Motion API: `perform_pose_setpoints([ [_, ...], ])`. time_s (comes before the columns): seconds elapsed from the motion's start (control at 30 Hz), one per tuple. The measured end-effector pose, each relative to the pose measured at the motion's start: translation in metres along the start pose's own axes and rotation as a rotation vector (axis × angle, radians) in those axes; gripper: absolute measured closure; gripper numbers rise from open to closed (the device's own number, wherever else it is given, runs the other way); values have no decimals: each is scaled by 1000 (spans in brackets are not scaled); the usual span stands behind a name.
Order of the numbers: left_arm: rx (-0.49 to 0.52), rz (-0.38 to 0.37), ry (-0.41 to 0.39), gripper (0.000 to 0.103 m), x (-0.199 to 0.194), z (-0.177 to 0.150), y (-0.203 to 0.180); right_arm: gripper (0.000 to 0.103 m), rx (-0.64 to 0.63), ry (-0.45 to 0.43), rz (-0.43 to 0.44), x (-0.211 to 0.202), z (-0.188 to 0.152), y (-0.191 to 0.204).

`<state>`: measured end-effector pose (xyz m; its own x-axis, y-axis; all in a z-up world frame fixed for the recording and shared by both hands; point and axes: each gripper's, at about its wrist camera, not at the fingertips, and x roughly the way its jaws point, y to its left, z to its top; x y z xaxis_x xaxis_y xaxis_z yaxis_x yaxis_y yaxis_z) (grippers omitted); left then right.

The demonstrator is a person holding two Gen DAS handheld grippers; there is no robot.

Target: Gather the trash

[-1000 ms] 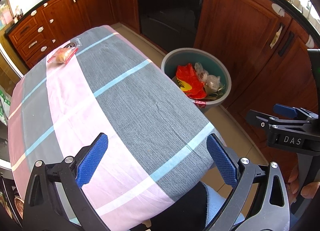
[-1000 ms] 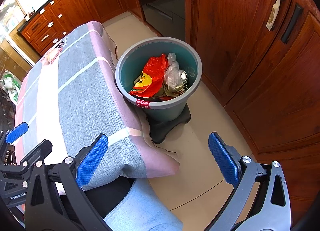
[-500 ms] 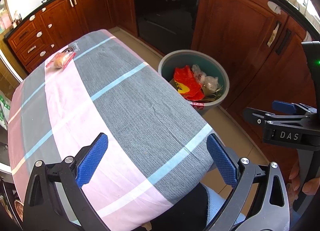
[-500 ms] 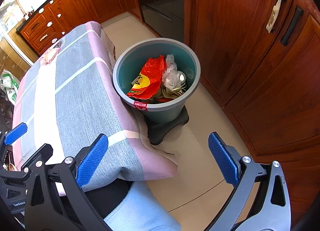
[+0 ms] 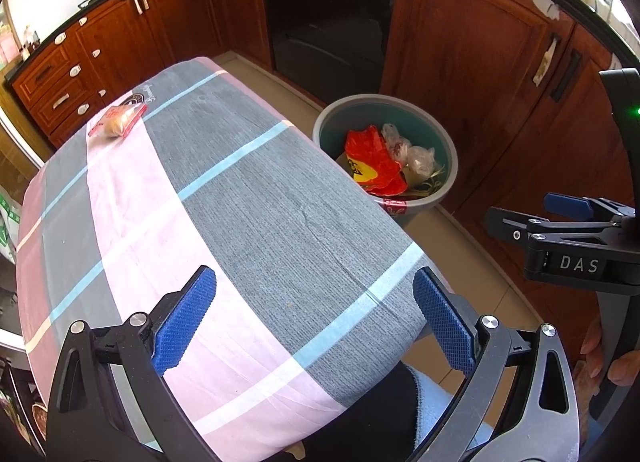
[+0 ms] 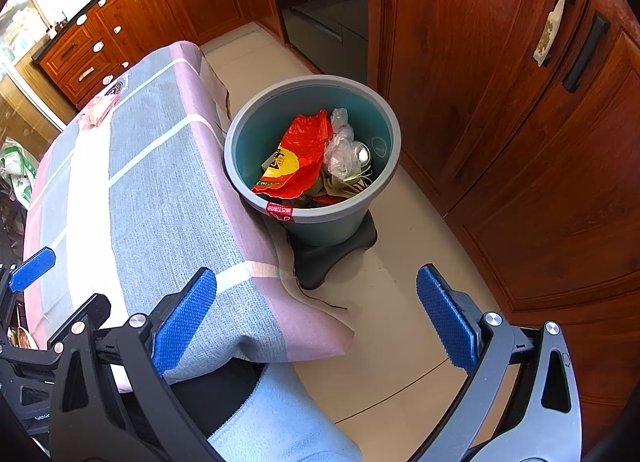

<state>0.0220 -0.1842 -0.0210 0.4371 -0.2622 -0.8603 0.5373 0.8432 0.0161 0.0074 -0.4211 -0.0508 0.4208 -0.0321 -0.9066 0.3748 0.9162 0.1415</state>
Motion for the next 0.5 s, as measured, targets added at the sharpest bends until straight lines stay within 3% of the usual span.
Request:
perform_pose_setpoints([
  [0.5, 5, -4, 26, 4, 7, 0, -1, 7, -3, 5, -6, 3, 3, 1],
])
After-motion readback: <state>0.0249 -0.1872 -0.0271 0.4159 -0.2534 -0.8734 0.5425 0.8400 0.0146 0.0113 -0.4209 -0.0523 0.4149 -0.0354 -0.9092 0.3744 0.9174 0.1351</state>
